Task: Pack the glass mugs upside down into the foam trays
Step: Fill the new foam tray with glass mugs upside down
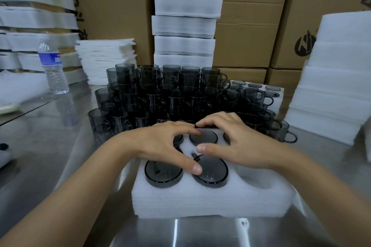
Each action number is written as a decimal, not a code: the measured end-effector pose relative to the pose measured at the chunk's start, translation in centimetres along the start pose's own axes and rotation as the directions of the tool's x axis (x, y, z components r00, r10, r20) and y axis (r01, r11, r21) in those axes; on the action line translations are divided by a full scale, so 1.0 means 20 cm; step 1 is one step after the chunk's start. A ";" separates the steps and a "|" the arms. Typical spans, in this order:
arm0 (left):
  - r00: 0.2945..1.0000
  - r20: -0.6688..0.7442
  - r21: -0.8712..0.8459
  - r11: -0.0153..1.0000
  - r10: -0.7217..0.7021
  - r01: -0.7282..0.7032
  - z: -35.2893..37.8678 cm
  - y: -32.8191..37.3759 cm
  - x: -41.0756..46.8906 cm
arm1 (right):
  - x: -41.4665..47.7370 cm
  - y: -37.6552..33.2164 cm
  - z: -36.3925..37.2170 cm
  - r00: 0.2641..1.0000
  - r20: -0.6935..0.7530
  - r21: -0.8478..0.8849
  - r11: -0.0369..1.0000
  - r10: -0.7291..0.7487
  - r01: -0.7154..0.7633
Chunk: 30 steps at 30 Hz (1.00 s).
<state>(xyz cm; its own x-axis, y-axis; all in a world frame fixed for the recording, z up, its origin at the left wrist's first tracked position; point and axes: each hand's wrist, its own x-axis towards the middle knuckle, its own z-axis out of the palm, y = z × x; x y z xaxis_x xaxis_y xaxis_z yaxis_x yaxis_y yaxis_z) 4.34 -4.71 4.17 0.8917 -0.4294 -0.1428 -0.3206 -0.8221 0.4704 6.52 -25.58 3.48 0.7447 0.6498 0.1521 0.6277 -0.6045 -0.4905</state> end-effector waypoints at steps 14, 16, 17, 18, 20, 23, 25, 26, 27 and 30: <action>0.999 -0.034 0.067 0.997 -0.026 0.028 0.02 0.00 0.02 | -0.01 -0.01 0.02 0.998 0.059 -0.158 0.987 0.000 0.010; 0.998 -0.051 0.067 0.997 -0.023 0.026 0.03 -0.01 0.02 | 0.00 -0.01 0.01 0.999 0.054 -0.157 0.987 -0.004 0.012; 0.998 -0.058 0.064 0.998 -0.022 0.026 0.03 -0.01 0.02 | 0.00 0.00 0.01 0.999 0.052 -0.156 0.988 -0.006 0.014; 0.998 -0.066 0.059 0.998 -0.020 0.024 0.04 -0.01 0.03 | 0.00 0.00 0.01 0.999 0.050 -0.152 0.988 -0.009 0.017; 0.996 -0.082 0.048 0.999 -0.018 0.022 0.04 -0.02 0.03 | 0.00 0.01 0.01 0.999 0.050 -0.141 0.990 -0.015 0.022; 0.995 -0.096 0.021 1.000 -0.017 0.020 0.04 -0.01 0.04 | 0.01 0.03 0.01 0.998 0.057 -0.123 0.992 -0.023 0.029; 0.994 -0.110 0.028 0.999 -0.017 0.020 0.05 -0.01 0.04 | 0.02 0.05 -0.01 0.996 0.087 -0.079 0.996 -0.026 0.033; 0.993 -0.115 0.044 0.999 -0.016 0.021 0.05 -0.01 0.04 | 0.02 0.05 -0.02 0.994 0.104 -0.042 0.999 -0.022 0.026; 0.993 -0.118 0.061 0.998 -0.015 0.022 0.05 -0.01 0.05 | 0.02 0.06 -0.03 0.994 0.105 0.005 1.000 -0.019 0.019; 0.992 -0.124 0.084 0.996 -0.011 0.021 0.05 -0.01 0.05 | 0.04 0.09 -0.08 0.993 -0.122 0.226 0.974 -0.007 0.034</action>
<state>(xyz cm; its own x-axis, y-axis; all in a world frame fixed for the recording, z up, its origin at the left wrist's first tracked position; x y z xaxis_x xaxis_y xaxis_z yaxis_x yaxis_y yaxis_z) 4.92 -5.30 2.97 0.9278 -0.3710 -0.0391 -0.3272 -0.8597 0.3923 8.62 -26.86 4.12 0.7624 0.5930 0.2589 0.5856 -0.4623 -0.6658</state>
